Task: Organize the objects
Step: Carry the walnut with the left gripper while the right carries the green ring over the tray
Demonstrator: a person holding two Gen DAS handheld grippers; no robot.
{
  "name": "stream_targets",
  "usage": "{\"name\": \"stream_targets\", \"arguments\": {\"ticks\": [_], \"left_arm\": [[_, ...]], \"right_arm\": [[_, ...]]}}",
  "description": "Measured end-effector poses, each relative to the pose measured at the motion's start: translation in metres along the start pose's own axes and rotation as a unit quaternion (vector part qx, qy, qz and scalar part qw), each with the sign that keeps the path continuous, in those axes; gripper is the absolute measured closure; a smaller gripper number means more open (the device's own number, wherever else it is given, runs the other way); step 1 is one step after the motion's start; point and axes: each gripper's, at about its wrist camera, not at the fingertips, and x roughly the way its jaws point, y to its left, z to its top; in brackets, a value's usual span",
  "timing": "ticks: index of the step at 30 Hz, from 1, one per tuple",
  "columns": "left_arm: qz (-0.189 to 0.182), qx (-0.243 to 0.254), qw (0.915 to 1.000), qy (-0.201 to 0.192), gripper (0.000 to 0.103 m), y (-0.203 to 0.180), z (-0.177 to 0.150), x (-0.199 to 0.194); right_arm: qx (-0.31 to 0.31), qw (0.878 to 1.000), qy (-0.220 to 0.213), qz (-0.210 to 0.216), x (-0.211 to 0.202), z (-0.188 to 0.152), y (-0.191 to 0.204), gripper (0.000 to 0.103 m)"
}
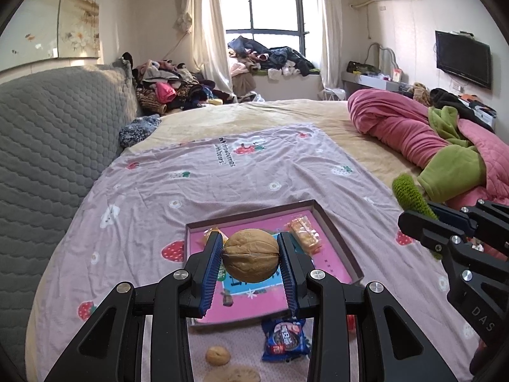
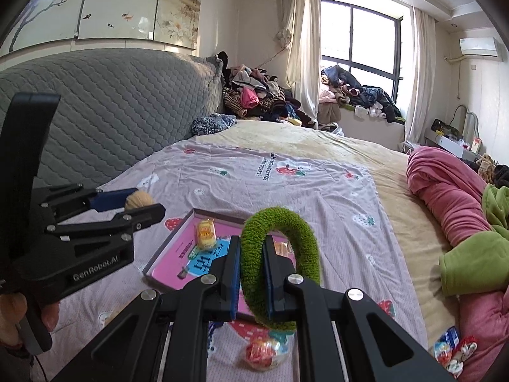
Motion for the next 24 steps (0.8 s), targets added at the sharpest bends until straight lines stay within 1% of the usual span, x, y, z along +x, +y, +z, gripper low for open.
{"name": "stream_targets", "arguments": {"ticks": [12, 24], "left_arm": [[0.017, -0.003, 0.9998, -0.001, 0.067, 0.014, 0.006, 0.035], [0.022, -0.028, 0.9990, 0.028, 0.067, 0.032, -0.016, 0.091]], "right_arm": [[-0.006, 1.000, -0.007, 0.004, 0.037, 0.014, 0.005, 0.090], [0.037, 0.999, 0.000, 0.017, 0.084, 0.001, -0.010, 0.090]]}}
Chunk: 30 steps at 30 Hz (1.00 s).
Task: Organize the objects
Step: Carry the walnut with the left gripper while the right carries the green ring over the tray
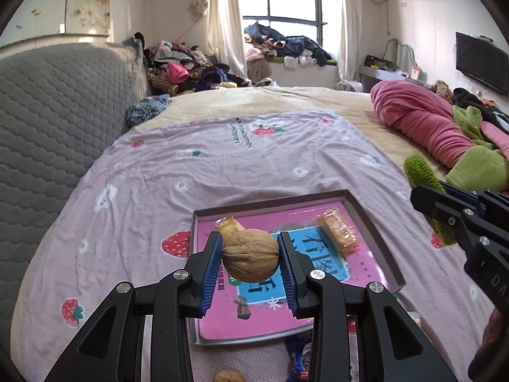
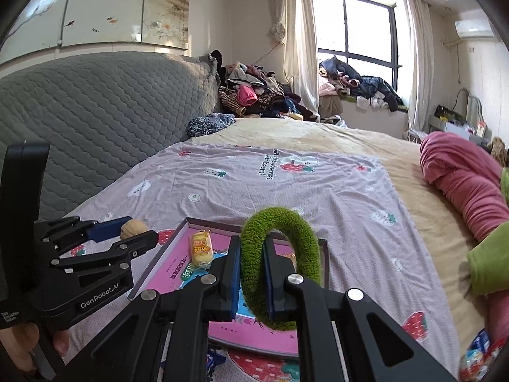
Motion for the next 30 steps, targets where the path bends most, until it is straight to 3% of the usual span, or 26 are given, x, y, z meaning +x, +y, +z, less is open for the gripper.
{"name": "stream_targets", "arguments": {"ticks": [8, 23, 30], "left_arm": [[0.010, -0.011, 0.9999, 0.002, 0.067, 0.014, -0.009, 0.025], [-0.002, -0.029, 0.9994, 0.017, 0.067, 0.022, -0.029, 0.061], [-0.002, -0.031, 0.9990, 0.034, 0.067, 0.032, -0.037, 0.077]], "right_arm": [[0.027, 1.000, -0.008, 0.008, 0.020, -0.019, -0.017, 0.090], [0.031, 0.999, 0.017, 0.009, 0.049, -0.040, -0.037, 0.090], [0.014, 0.999, 0.049, -0.006, 0.071, -0.048, -0.030, 0.090]]}}
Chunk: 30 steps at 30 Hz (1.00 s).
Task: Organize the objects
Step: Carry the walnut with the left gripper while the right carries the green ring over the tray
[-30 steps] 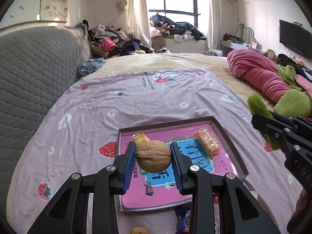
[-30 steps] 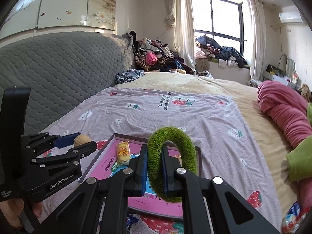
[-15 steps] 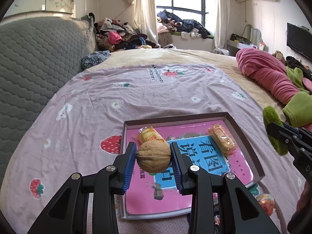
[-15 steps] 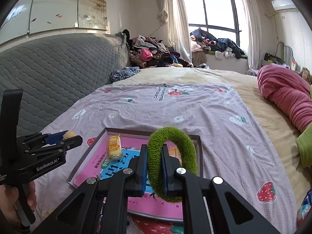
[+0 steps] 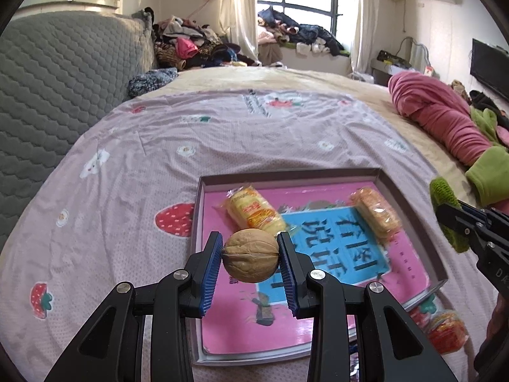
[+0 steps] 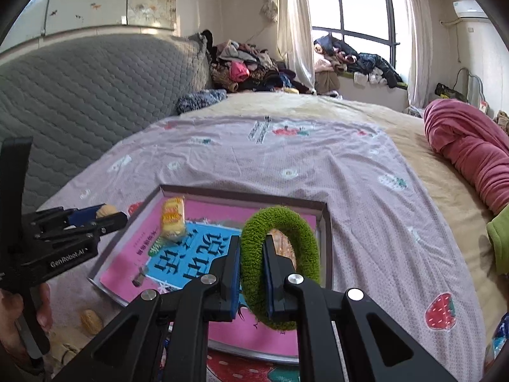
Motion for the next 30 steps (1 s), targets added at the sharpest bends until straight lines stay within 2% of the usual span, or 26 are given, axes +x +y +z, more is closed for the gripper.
{"name": "stream_targets", "arguments": {"ticks": [11, 24, 30], "left_arm": [[-0.006, -0.010, 0.9985, 0.053, 0.067, 0.012, -0.011, 0.035], [-0.014, -0.007, 0.9952, 0.096, 0.067, 0.008, -0.021, 0.059], [-0.016, -0.008, 0.9936, 0.112, 0.066, 0.007, -0.024, 0.067]], "right_arm": [[-0.022, 0.997, 0.067, -0.017, 0.034, -0.016, 0.003, 0.090], [-0.023, 0.992, 0.123, -0.026, 0.059, -0.029, -0.001, 0.090], [-0.020, 0.991, 0.133, -0.022, 0.066, -0.033, -0.001, 0.089]]}}
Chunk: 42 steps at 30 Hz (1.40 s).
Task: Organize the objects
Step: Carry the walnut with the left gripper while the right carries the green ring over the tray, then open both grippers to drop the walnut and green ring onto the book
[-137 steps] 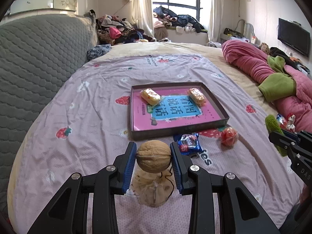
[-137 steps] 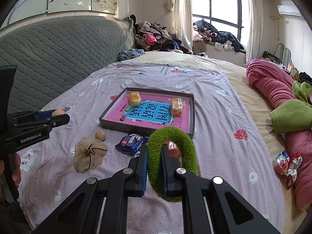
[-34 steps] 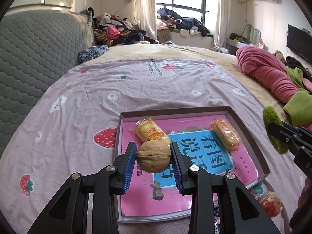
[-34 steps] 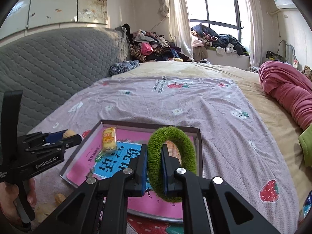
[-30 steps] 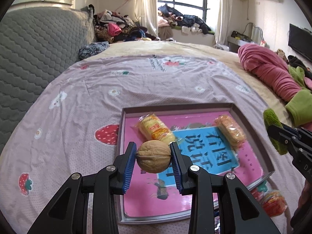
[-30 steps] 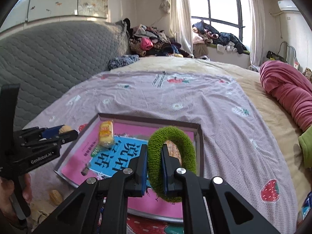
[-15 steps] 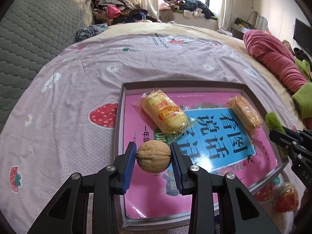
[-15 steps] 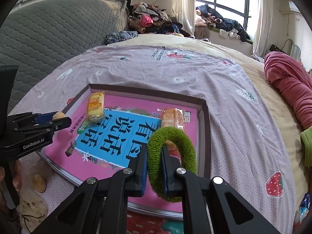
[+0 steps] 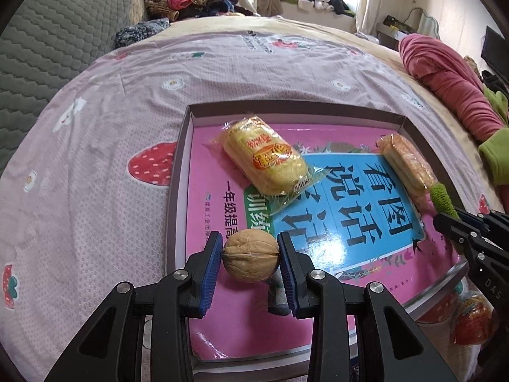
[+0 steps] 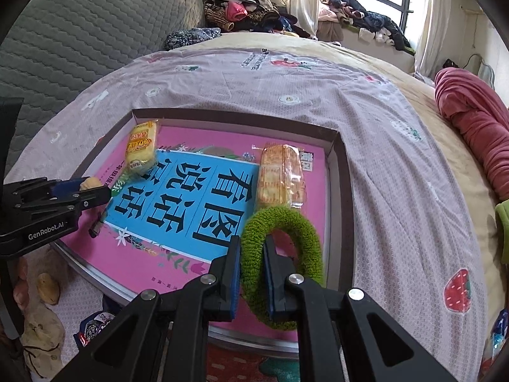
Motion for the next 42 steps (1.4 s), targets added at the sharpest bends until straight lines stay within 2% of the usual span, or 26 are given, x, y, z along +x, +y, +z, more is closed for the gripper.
{"name": "stream_targets", "arguments": {"ticks": [9, 13, 16, 18, 26, 30, 37, 39, 42], "left_arm": [[-0.002, 0.000, 0.9998, 0.019, 0.066, 0.000, -0.001, 0.004], [-0.006, -0.004, 0.9997, 0.023, 0.051, 0.001, -0.001, 0.005], [0.004, -0.001, 0.9997, 0.024, 0.044, 0.000, -0.001, 0.004], [-0.001, -0.004, 0.9997, 0.025, 0.043, 0.002, -0.001, 0.004], [-0.009, 0.005, 0.9993, 0.035, 0.027, -0.006, -0.002, 0.004], [-0.025, 0.004, 0.9991, 0.035, 0.026, -0.008, -0.002, -0.001], [-0.037, 0.004, 0.9988, 0.032, 0.024, -0.008, -0.001, -0.008], [-0.032, 0.001, 0.9991, 0.028, 0.024, -0.006, 0.000, -0.011], [-0.053, -0.014, 0.9981, 0.028, 0.023, -0.001, 0.002, -0.017]], "right_arm": [[0.000, 1.000, 0.014, 0.000, 0.006, -0.001, -0.001, 0.089], [-0.003, 1.000, 0.020, -0.001, 0.007, -0.002, 0.000, 0.089], [-0.004, 1.000, 0.023, -0.004, 0.008, -0.003, -0.001, 0.089], [-0.004, 1.000, 0.025, -0.007, 0.008, -0.003, -0.002, 0.080], [-0.009, 1.000, 0.022, -0.017, 0.004, -0.002, -0.001, 0.068], [-0.010, 1.000, 0.019, -0.021, 0.000, -0.001, -0.002, 0.061], [-0.016, 1.000, 0.000, -0.024, -0.013, 0.001, -0.001, 0.053], [-0.016, 1.000, -0.005, -0.024, -0.016, 0.002, -0.001, 0.052], [-0.013, 1.000, -0.012, -0.023, -0.021, 0.004, -0.003, 0.052]]}}
